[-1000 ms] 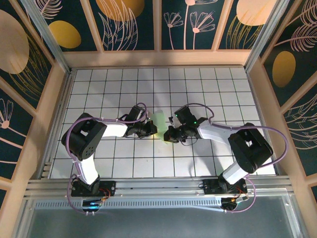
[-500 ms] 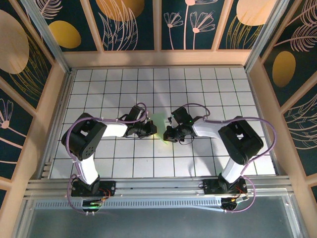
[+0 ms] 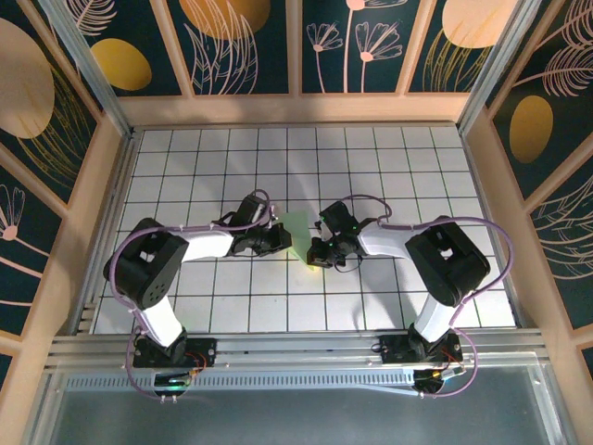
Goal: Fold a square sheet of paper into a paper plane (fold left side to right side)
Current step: Third fold the triangle at the center of the table.
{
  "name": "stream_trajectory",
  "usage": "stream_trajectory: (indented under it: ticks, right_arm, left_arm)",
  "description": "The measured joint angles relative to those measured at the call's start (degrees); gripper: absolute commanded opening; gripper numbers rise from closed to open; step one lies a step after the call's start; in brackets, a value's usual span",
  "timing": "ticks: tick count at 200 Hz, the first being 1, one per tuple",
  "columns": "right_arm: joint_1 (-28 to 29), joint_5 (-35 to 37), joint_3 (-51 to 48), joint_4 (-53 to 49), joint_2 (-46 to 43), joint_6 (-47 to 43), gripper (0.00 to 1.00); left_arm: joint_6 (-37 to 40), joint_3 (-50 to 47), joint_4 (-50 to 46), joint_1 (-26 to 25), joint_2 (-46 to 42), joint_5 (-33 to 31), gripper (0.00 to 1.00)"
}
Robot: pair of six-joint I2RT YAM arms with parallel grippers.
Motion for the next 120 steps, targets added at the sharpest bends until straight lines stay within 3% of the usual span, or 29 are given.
stream_trajectory:
  ticks: [64, 120]
  right_arm:
    - [1.22, 2.62, 1.95, -2.84, 0.61, 0.04, 0.0]
    - [2.05, 4.26, 3.15, -4.33, 1.01, 0.07, 0.0]
  left_arm:
    - [-2.21, -3.58, 5.07, -2.19, -1.86, 3.8, 0.08]
    - [-4.2, -3.58, 9.42, -2.58, 2.23, 4.5, 0.07]
